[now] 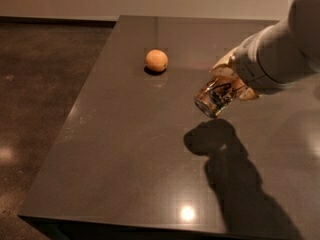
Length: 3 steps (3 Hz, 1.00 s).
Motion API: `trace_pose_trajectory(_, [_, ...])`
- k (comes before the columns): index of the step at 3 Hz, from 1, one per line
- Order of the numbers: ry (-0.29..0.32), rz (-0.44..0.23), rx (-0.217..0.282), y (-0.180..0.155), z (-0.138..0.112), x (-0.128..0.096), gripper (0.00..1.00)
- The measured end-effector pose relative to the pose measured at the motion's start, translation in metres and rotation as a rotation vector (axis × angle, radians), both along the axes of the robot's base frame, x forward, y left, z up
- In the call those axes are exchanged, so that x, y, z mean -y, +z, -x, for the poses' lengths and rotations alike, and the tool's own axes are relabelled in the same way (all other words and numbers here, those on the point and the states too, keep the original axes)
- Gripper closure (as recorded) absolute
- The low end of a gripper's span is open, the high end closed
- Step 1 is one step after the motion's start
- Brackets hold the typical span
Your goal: Place orange can upright
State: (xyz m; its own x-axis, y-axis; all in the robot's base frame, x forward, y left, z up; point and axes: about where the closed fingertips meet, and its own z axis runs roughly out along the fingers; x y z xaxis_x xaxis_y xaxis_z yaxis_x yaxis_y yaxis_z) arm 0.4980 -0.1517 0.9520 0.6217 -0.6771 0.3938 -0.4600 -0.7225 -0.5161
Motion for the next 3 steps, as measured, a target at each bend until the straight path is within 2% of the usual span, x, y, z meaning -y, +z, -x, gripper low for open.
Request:
trace_pose_trajectory(2, [0.173, 0.149, 0.163, -0.005, 0.009, 0.016, 1.0])
trace_pose_trajectory(3, [0.253, 0.222, 0.268, -0.014, 0.017, 0.02, 1.0])
